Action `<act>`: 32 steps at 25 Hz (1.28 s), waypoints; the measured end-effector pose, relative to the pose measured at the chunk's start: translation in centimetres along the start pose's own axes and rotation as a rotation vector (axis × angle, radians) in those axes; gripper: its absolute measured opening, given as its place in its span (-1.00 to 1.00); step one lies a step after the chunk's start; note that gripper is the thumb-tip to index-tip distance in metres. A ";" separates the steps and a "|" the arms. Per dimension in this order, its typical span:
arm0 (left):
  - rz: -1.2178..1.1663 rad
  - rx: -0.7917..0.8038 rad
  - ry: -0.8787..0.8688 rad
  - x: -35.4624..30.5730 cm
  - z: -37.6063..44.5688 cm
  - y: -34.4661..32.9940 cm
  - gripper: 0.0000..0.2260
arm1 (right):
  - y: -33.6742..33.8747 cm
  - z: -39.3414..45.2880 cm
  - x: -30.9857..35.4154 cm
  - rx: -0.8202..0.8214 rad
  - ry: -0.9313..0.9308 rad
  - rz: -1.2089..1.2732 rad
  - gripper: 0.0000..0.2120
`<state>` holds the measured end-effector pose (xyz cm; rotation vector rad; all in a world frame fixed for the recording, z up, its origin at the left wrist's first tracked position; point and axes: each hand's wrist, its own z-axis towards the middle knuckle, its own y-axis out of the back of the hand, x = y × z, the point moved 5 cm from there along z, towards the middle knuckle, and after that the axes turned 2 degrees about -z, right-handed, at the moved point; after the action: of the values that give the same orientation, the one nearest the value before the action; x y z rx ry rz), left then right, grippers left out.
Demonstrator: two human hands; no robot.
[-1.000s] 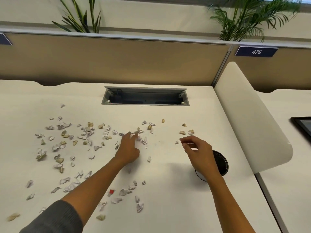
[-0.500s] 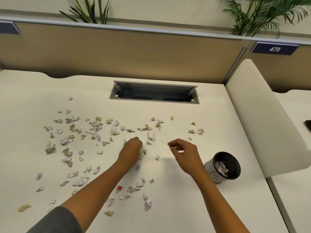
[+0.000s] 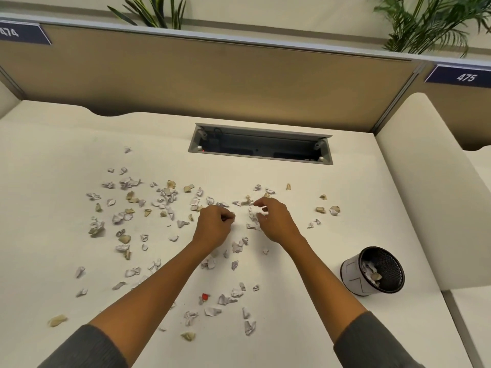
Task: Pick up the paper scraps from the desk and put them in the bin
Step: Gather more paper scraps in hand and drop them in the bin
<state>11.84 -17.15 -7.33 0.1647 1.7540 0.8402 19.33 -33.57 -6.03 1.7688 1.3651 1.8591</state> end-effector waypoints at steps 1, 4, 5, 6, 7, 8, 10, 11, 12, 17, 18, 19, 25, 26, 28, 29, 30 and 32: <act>-0.030 -0.008 0.013 0.0 0.0 0.1 -0.91 | -0.5 0.5 0.5 0.014 0.029 -0.037 -0.70; -0.113 -0.024 0.047 -0.1 0.0 0.4 -0.92 | -1.8 1.7 1.9 0.074 0.118 -0.132 -0.60; -0.126 -0.021 0.050 -0.2 0.0 0.5 -0.92 | -2.3 1.9 2.0 0.115 0.143 -0.184 -0.56; -0.135 -0.016 0.054 -0.3 -0.1 0.5 -0.92 | -2.8 2.0 2.0 0.160 0.165 -0.248 -0.54; -0.144 -0.013 0.062 -0.4 -0.2 0.6 -0.92 | -3.2 1.9 1.7 0.199 0.184 -0.314 -0.53; -0.153 -0.010 0.071 -0.4 -0.3 0.6 -0.92 | -3.5 1.7 1.4 0.224 0.198 -0.367 -0.53; -0.173 -0.005 0.084 -0.3 -0.7 0.7 -0.92 | -4.0 1.1 0.6 0.240 0.218 -0.414 -0.56; -0.178 -0.002 0.087 -0.2 -1.0 0.7 -0.92 | -4.1 0.6 0.2 0.238 0.223 -0.406 -0.57; -0.178 0.003 0.090 -0.2 -1.2 0.7 -0.92 | -4.3 0.1 -0.1 0.235 0.223 -0.385 -0.57; -0.202 0.022 0.099 -0.7 -2.9 0.4 -0.91 | -4.9 -3.4 -1.4 0.132 0.273 -0.331 -0.67; -0.203 0.028 0.095 -0.8 -3.3 0.3 -0.91 | -5.0 -4.3 -1.6 0.075 0.294 -0.329 -0.72; -0.203 0.033 0.092 -1.0 -3.7 0.3 -0.91 | -5.0 -5.1 -1.8 0.024 0.300 -0.323 -0.75; -0.214 0.048 0.088 -1.8 -5.6 -0.2 -0.91 | -4.8 -7.9 -2.6 -0.061 0.247 -0.333 -0.86; -0.217 0.048 0.086 -1.9 -5.8 -0.3 -0.91 | -4.8 -8.1 -2.7 -0.059 0.234 -0.342 -0.87; -0.235 0.052 0.089 -2.4 -6.5 -0.6 -0.91 | -4.6 -8.6 -3.2 -0.052 0.189 -0.325 -0.86; -0.247 0.056 0.091 -2.6 -6.8 -0.8 -0.91 | -4.3 -8.9 -3.4 -0.050 0.152 -0.282 -0.85; -0.256 0.063 0.092 -2.9 -7.1 -1.1 -0.91 | -3.8 -9.3 -3.6 -0.053 0.103 -0.215 -0.84; -0.269 0.076 0.093 -3.3 -7.7 -1.5 -0.91 | -2.3 -10.2 -4.1 -0.083 0.001 -0.034 -0.86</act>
<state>6.74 -23.44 -4.74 -0.0606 1.8469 0.5942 10.46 -39.84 -8.69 1.6949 1.2908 1.8706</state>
